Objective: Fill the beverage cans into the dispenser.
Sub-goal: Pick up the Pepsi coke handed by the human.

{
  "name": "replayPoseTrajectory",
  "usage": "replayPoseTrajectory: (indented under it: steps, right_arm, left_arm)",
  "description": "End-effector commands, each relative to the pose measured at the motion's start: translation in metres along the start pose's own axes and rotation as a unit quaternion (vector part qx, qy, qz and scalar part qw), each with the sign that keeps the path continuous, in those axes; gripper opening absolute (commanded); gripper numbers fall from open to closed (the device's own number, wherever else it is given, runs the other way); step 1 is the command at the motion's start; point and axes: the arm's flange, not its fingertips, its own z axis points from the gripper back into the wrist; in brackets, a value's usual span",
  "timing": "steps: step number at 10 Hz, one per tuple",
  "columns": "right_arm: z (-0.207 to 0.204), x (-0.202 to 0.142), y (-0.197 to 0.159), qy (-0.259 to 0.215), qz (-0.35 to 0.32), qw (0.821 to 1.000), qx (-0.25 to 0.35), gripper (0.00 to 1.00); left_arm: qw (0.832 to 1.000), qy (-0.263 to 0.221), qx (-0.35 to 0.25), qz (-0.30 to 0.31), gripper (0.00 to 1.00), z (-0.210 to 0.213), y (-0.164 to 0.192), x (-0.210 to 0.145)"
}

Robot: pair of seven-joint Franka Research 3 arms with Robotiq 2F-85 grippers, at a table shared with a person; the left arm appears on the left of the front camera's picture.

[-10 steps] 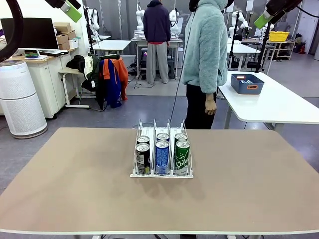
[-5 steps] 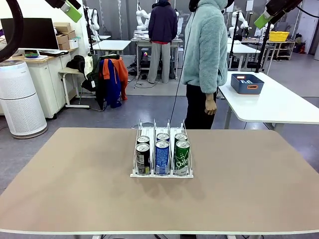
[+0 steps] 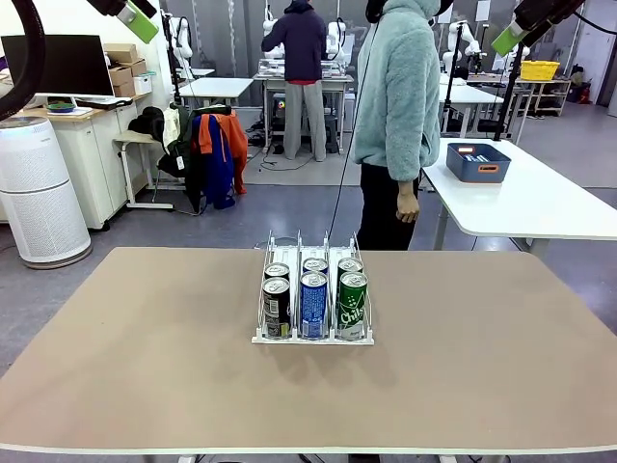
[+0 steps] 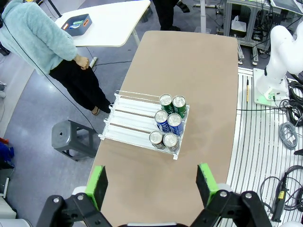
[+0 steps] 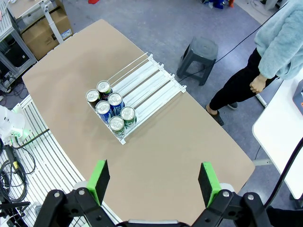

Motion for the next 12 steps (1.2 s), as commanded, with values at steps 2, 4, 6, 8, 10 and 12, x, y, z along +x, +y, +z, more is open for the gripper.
replayPoseTrajectory:
  steps: [2,4,6,8,10,12]
  right_arm:
    - [0.0006,0.0,0.0,-0.001,-0.004,1.0,0.0,1.0]
    - [0.0006,0.0,0.0,-0.001,-0.004,1.0,0.0,1.0]
    - [0.0006,0.0,0.0,-0.001,-0.004,1.0,0.0,1.0]
    - [0.0006,0.0,0.0,-0.001,-0.004,1.0,0.0,1.0]
    - [0.0006,0.0,0.0,-0.001,-0.004,1.0,0.0,1.0]
    - [0.0006,0.0,0.0,-0.001,-0.004,1.0,0.0,1.0]
  left_arm:
    - [1.0,-0.007,-0.006,0.002,1.0,0.0009,-0.0001,-0.0006]
    - [1.0,-0.007,-0.006,0.002,1.0,0.0009,-0.0001,-0.0006]
    - [1.0,-0.007,-0.006,0.002,1.0,0.0009,-0.0001,-0.0006]
    - [1.0,-0.007,-0.006,0.002,1.0,0.0009,-0.0001,-0.0006]
    - [1.0,-0.007,-0.006,0.002,1.0,0.0009,-0.0001,-0.0006]
    - [1.0,-0.007,-0.006,0.002,1.0,0.0009,-0.0001,-0.0006]
